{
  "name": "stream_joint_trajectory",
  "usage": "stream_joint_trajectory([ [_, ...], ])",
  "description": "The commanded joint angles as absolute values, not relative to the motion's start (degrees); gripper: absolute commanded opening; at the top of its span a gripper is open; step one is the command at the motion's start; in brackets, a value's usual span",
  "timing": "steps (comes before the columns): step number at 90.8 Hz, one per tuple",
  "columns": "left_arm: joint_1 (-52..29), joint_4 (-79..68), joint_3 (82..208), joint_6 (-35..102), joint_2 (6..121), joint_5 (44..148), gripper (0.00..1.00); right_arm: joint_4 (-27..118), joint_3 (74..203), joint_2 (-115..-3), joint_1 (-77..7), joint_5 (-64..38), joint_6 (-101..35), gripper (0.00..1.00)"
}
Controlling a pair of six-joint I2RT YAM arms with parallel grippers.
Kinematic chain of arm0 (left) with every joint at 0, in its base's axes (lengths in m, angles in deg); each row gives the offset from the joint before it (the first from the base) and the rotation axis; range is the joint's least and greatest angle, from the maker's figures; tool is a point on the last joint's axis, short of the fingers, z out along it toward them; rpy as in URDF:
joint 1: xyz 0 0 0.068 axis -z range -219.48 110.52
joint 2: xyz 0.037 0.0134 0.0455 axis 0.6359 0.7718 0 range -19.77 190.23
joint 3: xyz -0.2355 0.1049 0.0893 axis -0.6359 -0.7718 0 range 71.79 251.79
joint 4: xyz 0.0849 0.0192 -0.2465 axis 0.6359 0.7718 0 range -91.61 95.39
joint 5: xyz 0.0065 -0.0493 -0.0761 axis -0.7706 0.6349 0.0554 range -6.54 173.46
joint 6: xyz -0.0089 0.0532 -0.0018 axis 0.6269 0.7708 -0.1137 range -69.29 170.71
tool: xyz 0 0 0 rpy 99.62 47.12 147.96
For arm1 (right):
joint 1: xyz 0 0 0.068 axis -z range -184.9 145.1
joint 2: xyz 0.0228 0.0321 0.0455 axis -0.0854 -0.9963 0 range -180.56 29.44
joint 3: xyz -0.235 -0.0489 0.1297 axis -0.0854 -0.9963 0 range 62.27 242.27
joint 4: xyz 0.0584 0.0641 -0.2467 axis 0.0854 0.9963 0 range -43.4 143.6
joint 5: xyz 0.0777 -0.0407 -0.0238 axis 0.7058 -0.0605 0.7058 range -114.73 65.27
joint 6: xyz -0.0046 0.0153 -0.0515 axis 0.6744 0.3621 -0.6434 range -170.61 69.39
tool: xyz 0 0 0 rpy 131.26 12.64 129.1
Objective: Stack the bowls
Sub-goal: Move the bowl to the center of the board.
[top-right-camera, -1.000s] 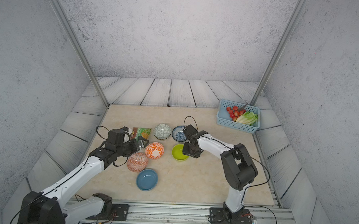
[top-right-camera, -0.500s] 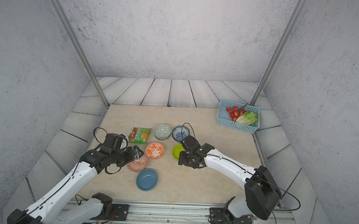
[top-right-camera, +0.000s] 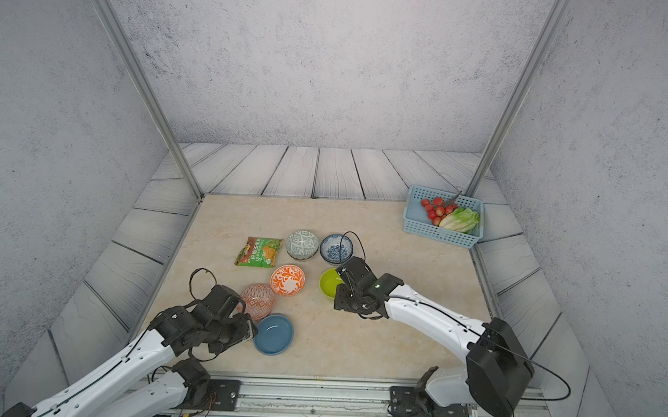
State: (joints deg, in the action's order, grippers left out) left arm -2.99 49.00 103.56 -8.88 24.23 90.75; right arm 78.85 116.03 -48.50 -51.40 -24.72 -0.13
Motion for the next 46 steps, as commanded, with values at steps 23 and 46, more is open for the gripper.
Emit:
stream_joint_trajectory([
  [23, -0.2, 42.8, 102.6, -10.1, 33.9, 91.1, 0.58, 78.4, 116.1, -47.9, -51.7, -26.8, -1.6, 0.54],
  [46, 1.6, 41.8, 103.5, -9.4, 36.8, 91.5, 0.40, 78.8, 116.6, -48.0, -51.7, -27.4, -1.8, 0.52],
])
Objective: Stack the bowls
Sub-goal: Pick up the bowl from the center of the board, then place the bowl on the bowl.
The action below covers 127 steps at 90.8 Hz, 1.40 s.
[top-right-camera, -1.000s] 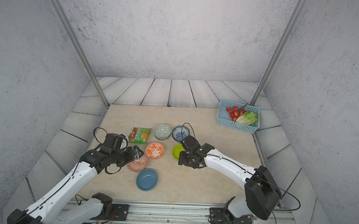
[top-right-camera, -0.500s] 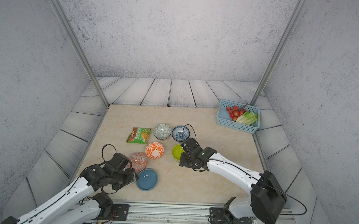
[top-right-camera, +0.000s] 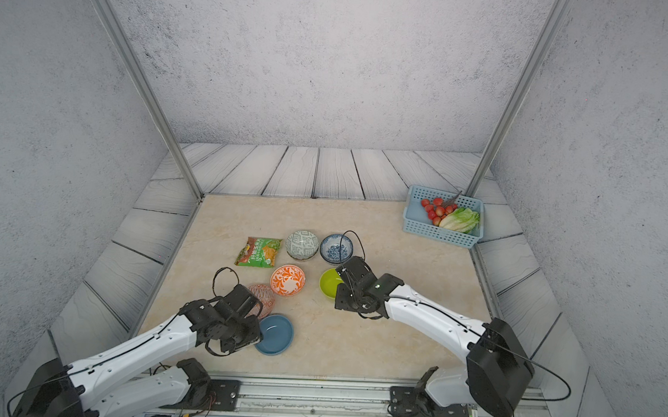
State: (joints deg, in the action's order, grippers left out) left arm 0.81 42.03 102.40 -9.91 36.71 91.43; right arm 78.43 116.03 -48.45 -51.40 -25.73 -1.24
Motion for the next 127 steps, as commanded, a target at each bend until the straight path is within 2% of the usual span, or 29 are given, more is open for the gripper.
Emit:
stream_joint_trajectory([
  [1, 1.6, 41.8, 103.5, -9.4, 36.8, 91.6, 0.39, 78.8, 116.7, -48.0, -51.7, -27.5, -1.8, 0.52],
  [21, 1.9, 41.5, 103.7, -8.8, 38.9, 92.0, 0.26, 79.9, 117.0, -47.3, -51.7, -28.4, -2.1, 0.52],
  [42, 3.8, 42.6, 107.1, -7.7, 44.4, 91.3, 0.00, 81.7, 117.1, -45.4, -51.6, -30.7, -2.0, 0.51],
  [67, 4.1, 48.6, 117.6, -6.9, 44.7, 89.7, 0.00, 84.2, 115.1, -38.5, -51.6, -38.9, 0.2, 0.54],
  [86, 4.1, 52.8, 133.7, -2.4, 56.5, 88.3, 0.00, 84.8, 111.2, -29.6, -51.5, -47.6, 3.0, 0.62],
  [88, 4.1, 53.2, 135.8, -1.9, 57.6, 88.2, 0.00, 84.8, 110.8, -28.7, -51.5, -48.3, 3.3, 0.66],
  [94, 4.0, 54.1, 141.3, -0.1, 62.8, 87.8, 0.00, 85.8, 109.8, -26.4, -51.5, -50.9, 5.3, 0.95],
  [97, 4.0, 54.3, 143.9, 0.5, 65.4, 87.7, 0.00, 86.0, 109.1, -25.3, -51.5, -51.8, 5.8, 0.98],
  [114, 4.1, 53.4, 155.9, 2.5, 76.4, 89.4, 0.00, 84.8, 107.3, -23.8, -51.5, -53.3, 6.7, 0.99],
  [127, 4.5, 50.9, 160.2, 2.0, 81.9, 91.2, 0.00, 84.2, 107.9, -25.4, -51.4, -52.9, 5.7, 0.99],
])
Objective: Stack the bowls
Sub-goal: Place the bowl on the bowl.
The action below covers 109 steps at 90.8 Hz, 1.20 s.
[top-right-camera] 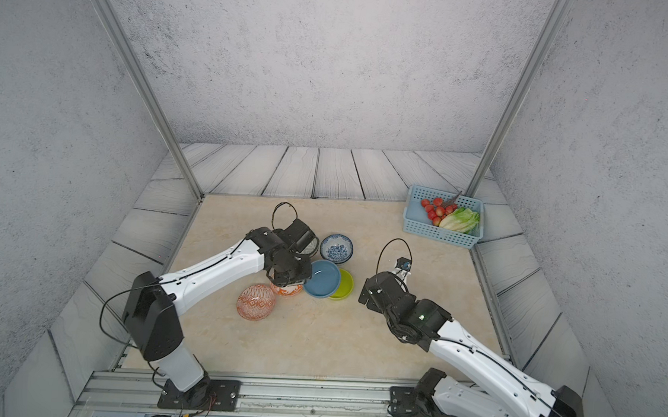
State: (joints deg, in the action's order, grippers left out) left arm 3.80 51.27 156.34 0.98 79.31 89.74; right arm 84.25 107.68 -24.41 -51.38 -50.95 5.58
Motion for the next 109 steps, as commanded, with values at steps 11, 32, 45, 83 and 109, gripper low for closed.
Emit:
stream_joint_trajectory([
  [11, 5.3, 51.1, 162.6, 1.8, 85.2, 90.5, 0.00, 83.5, 108.1, -26.3, -51.5, -52.6, 5.1, 0.99],
  [32, 5.9, 51.9, 164.1, 0.9, 88.3, 87.1, 0.00, 82.6, 107.8, -26.5, -51.5, -52.5, 4.7, 0.99],
  [45, 5.9, 51.3, 164.8, 0.8, 89.5, 85.4, 0.00, 81.7, 107.4, -26.3, -51.4, -52.3, 4.5, 0.99],
  [83, 5.9, 49.4, 165.2, 0.3, 92.6, 86.1, 0.00, 81.0, 107.6, -27.7, -51.4, -51.6, 3.9, 0.99],
  [109, 5.9, 48.9, 164.7, 0.1, 93.9, 86.2, 0.00, 80.7, 107.7, -28.3, -51.4, -51.3, 3.6, 0.99],
])
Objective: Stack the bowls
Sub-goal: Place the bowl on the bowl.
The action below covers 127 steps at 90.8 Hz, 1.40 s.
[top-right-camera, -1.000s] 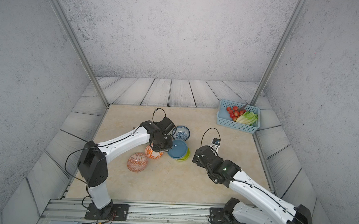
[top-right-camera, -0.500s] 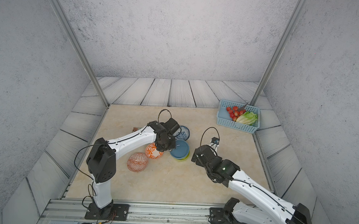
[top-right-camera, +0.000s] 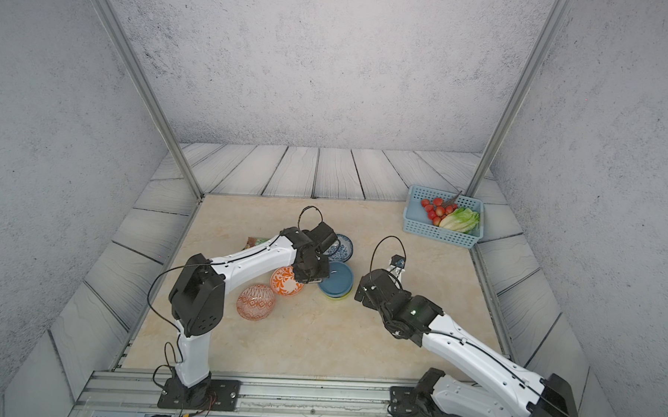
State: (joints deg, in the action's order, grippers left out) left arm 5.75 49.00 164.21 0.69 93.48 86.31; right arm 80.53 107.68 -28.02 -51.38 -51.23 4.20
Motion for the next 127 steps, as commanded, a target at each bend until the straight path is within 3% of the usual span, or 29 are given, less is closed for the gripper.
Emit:
stream_joint_trajectory([
  [1, 5.9, 48.9, 164.7, 0.1, 93.9, 86.1, 0.00, 80.6, 107.7, -28.4, -51.4, -51.3, 3.6, 0.99],
  [38, 6.0, 48.5, 165.4, 0.1, 94.5, 85.8, 0.00, 80.7, 107.6, -28.3, -51.4, -51.1, 3.6, 0.99],
  [99, 6.0, 46.4, 163.2, -0.3, 92.6, 86.0, 0.22, 81.0, 107.1, -27.2, -51.4, -51.0, 4.1, 0.99],
  [117, 6.0, 45.7, 161.3, -0.6, 90.6, 85.2, 0.20, 81.0, 106.9, -26.8, -51.4, -51.1, 4.1, 0.99],
  [127, 6.0, 44.8, 160.3, -0.8, 90.6, 86.1, 0.07, 81.0, 106.8, -26.7, -51.4, -51.0, 4.3, 0.99],
])
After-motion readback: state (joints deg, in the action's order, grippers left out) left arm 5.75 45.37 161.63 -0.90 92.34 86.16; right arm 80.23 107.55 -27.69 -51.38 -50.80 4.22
